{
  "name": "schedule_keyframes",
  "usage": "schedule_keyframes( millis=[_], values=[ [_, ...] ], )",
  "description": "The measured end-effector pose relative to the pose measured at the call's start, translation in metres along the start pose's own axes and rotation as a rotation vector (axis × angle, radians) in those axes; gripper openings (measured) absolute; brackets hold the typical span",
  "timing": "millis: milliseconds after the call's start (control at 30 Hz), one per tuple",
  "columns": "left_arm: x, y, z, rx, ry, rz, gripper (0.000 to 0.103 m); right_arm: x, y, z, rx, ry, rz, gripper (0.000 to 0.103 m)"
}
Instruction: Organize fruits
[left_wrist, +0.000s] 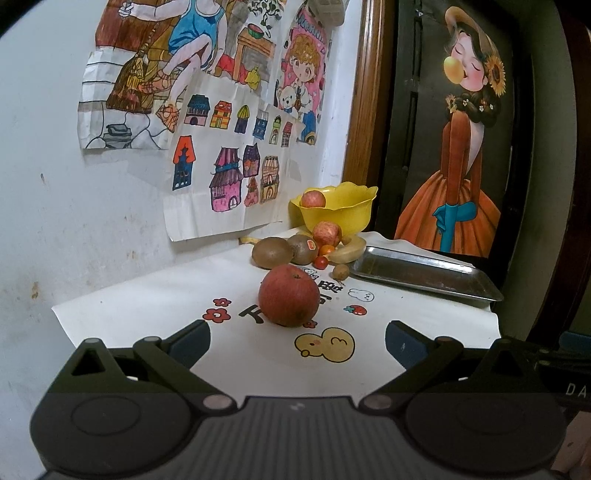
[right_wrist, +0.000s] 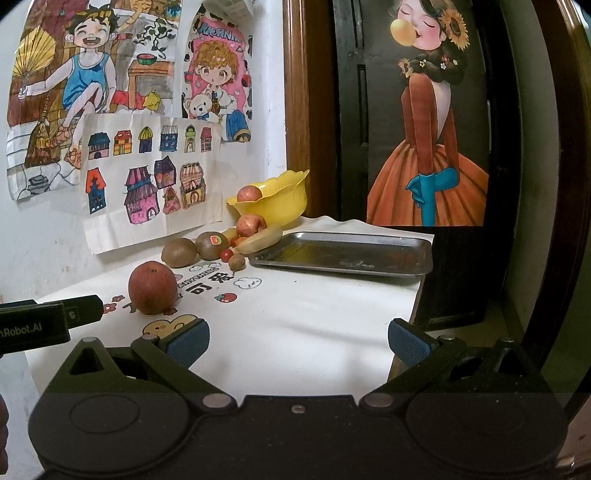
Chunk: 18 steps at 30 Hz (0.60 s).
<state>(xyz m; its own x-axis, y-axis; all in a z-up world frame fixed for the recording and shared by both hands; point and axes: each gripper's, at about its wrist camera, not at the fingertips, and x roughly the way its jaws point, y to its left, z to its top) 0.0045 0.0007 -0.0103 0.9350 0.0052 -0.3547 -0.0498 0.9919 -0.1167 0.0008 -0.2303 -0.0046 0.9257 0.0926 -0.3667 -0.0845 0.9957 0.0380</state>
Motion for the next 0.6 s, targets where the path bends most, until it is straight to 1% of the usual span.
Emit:
schedule_keyframes(
  millis=[433,600],
  values=[
    [0.001,-0.001,0.001,-0.001,0.003,0.000,0.103,0.005,0.003,-0.005,-0.002,0.005,-0.001,0.102],
    [0.010,0.000,-0.007,0.000,0.012,0.005,0.103,0.009,0.005,-0.012,0.003,0.013,-0.001,0.102]
  ],
)
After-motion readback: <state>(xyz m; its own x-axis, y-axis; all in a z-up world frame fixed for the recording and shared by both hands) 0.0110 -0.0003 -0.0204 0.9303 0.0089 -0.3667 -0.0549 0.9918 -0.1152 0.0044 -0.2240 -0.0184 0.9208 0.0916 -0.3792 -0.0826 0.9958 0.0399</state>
